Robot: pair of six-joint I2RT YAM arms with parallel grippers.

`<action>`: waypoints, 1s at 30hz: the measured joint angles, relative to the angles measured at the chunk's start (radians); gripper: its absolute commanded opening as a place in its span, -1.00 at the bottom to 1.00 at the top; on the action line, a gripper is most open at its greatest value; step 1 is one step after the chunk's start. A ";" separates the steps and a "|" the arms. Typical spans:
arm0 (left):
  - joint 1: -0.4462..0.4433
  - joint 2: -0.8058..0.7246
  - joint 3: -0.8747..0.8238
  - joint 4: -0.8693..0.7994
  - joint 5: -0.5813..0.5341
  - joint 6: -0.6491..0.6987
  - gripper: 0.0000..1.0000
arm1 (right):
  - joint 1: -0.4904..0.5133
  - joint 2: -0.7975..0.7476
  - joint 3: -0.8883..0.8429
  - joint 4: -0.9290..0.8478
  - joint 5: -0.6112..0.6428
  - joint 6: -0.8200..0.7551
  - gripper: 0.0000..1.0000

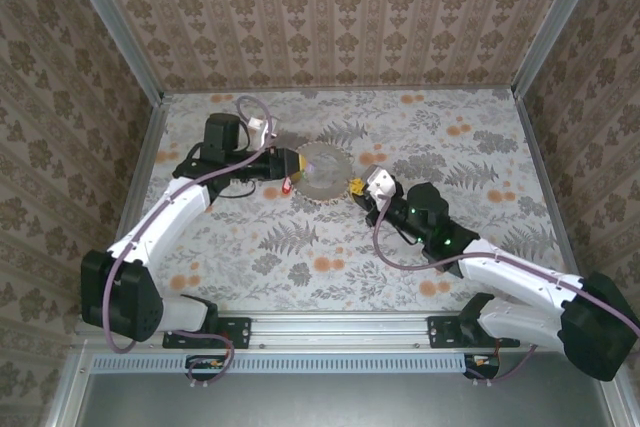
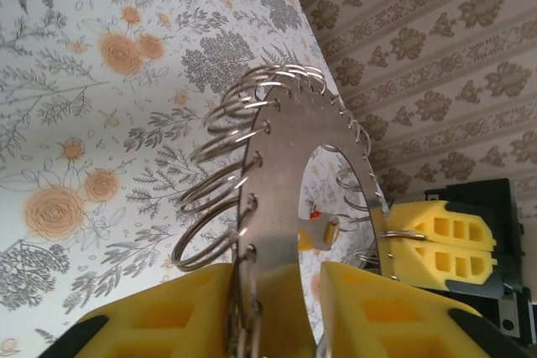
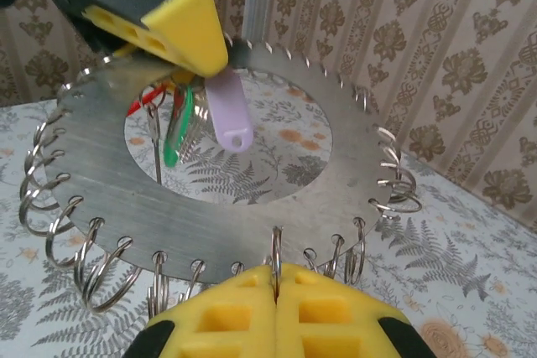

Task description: Put the keys on the keyring

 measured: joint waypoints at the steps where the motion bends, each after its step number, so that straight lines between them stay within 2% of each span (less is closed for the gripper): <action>1: -0.003 0.002 -0.009 0.012 0.000 -0.009 -0.25 | -0.007 -0.004 0.010 -0.019 -0.015 0.004 -1.00; 13: -0.100 0.072 -0.126 0.145 -0.055 -0.079 -0.02 | -0.050 0.022 0.110 -0.283 -0.071 0.007 -1.00; 22: -0.104 0.114 -0.238 0.181 -0.146 -0.092 0.10 | -0.095 0.108 0.158 -0.423 -0.086 -0.025 -1.00; 30: -0.101 0.123 -0.264 0.193 -0.204 -0.084 0.11 | -0.141 0.137 0.161 -0.479 -0.198 -0.048 -1.00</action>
